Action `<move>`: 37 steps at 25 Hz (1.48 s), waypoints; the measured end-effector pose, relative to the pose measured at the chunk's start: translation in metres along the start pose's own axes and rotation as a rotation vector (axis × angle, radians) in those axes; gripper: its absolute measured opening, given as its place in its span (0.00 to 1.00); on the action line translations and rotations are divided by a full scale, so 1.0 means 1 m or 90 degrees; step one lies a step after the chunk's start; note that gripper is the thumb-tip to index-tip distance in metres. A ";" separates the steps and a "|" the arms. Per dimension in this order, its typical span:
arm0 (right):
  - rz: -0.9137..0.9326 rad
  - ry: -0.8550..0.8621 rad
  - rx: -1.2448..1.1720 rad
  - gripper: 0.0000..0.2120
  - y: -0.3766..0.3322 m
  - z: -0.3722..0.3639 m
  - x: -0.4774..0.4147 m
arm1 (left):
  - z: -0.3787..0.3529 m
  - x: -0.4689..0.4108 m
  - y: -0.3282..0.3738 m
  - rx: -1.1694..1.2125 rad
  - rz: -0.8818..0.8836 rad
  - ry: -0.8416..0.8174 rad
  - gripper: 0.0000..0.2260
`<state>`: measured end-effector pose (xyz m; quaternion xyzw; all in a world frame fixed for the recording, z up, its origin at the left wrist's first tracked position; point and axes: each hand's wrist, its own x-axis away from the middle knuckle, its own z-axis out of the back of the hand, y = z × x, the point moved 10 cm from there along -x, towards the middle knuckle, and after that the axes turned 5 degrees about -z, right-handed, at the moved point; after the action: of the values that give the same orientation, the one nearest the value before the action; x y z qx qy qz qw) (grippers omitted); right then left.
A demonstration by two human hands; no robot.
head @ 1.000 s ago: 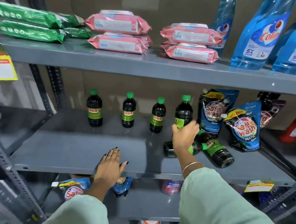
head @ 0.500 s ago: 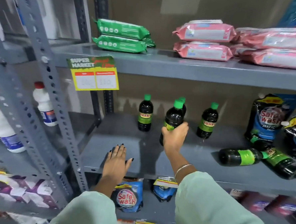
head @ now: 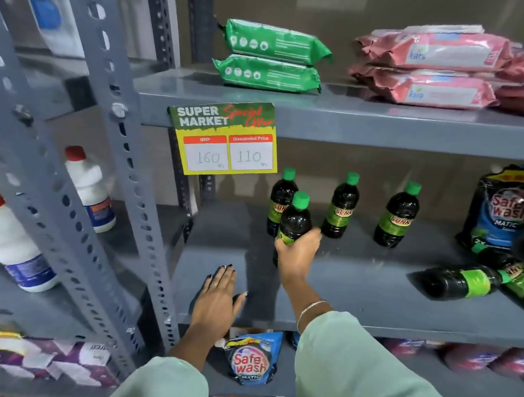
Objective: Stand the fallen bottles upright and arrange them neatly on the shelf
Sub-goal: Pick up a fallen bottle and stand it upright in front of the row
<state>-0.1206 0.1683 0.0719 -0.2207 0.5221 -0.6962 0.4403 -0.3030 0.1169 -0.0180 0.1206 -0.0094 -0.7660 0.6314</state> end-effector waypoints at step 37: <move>0.000 -0.090 0.080 0.36 0.036 -0.009 -0.001 | 0.003 0.004 0.000 -0.005 0.024 0.006 0.45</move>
<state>-0.1129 0.1717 0.0353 -0.2411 0.4449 -0.7102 0.4895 -0.3043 0.1122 -0.0157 0.1216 -0.0062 -0.7532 0.6464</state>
